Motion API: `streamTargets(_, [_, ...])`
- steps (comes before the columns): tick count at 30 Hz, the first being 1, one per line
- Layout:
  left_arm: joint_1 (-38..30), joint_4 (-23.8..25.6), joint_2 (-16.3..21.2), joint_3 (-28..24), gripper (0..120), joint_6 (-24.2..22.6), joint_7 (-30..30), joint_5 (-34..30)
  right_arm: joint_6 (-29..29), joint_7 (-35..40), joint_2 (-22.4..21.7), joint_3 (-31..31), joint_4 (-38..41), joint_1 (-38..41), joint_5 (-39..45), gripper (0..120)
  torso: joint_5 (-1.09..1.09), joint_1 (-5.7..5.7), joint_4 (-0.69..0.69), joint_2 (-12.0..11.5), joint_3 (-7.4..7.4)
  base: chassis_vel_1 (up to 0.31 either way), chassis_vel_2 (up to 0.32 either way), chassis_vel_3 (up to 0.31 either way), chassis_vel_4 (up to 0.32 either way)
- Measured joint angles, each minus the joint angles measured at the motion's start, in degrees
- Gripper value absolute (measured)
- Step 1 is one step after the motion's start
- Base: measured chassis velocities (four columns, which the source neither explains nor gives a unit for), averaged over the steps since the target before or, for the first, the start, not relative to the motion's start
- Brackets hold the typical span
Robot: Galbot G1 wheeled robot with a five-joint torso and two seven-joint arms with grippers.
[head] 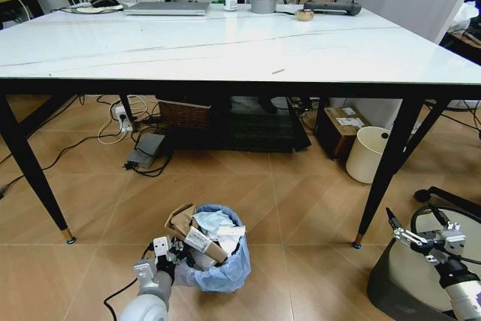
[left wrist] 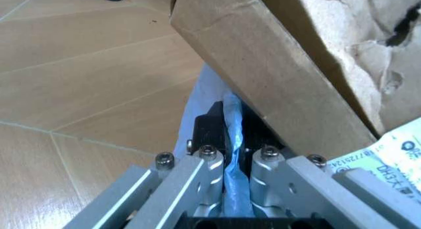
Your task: Pick up the trash bin and place the trash from the table into it.
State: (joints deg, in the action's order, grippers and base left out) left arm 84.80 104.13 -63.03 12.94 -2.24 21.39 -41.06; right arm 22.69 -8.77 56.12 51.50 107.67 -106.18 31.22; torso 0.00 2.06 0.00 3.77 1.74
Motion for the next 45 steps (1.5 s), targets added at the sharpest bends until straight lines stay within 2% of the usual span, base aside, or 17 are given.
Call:
streamTargets(5, [0.1,0.0,0.0,0.0,5,0.0,-0.1,0.0,0.0,0.0,0.0,0.0,0.0,0.0,0.0,100,0.00,0.00,0.00,0.0,0.03,0.000,0.000,0.000,0.000])
streamTargets(11, [0.2,0.1,0.0,0.1,27,0.0,-0.1,0.0,0.0,0.0,0.0,0.0,0.0,0.0,0.0,100,0.00,0.01,0.00,0.1,0.07,0.000,0.000,0.000,0.000])
streamTargets(14, [0.3,0.1,-0.1,0.1,33,0.0,-0.2,0.0,0.0,0.0,0.0,0.0,0.0,0.0,0.0,100,0.00,0.01,0.00,0.1,0.08,0.000,0.000,0.000,0.000])
streamTargets(22, [1.0,0.5,0.0,0.2,38,0.1,-0.2,-0.1,0.0,0.0,0.0,0.0,0.0,0.0,0.0,100,0.00,0.02,0.00,0.1,0.11,0.000,0.000,0.000,0.000])
streamTargets(28, [1.9,2.1,0.4,0.0,49,-0.6,0.5,-1.5,0.0,0.0,0.0,0.0,0.0,0.0,0.0,100,0.00,0.02,0.00,0.1,0.12,0.000,0.000,0.000,0.000])
streamTargets(31, [2.1,2.8,0.7,0.0,58,-1.1,0.9,-2.3,0.0,0.0,0.0,0.0,0.0,0.0,0.0,100,0.00,0.02,0.00,0.1,0.12,0.000,0.000,0.000,0.000])
streamTargets(32, [2.3,3.3,0.8,0.0,65,-1.4,1.2,-2.7,0.0,0.0,0.0,0.0,0.0,0.0,0.0,100,0.00,0.02,0.00,0.1,0.13,0.000,0.000,0.000,0.000])
streamTargets(35, [2.6,3.6,1.0,0.0,72,-1.6,1.5,-3.0,0.0,0.0,0.0,0.0,0.0,0.0,0.0,100,0.00,0.02,0.00,0.2,0.13,0.000,0.000,0.000,0.000])
streamTargets(41, [3.8,4.8,1.8,0.0,95,-2.8,2.2,-3.3,0.0,0.0,0.0,0.0,0.0,0.0,0.0,100,0.00,0.03,0.00,0.2,0.14,0.000,0.000,0.000,0.000])
streamTargets(45, [4.6,5.1,2.1,0.2,97,-3.0,2.4,-3.1,0.0,0.0,0.0,0.0,0.0,0.0,0.0,100,0.00,0.03,0.00,0.2,0.14,0.000,0.000,0.000,0.000])
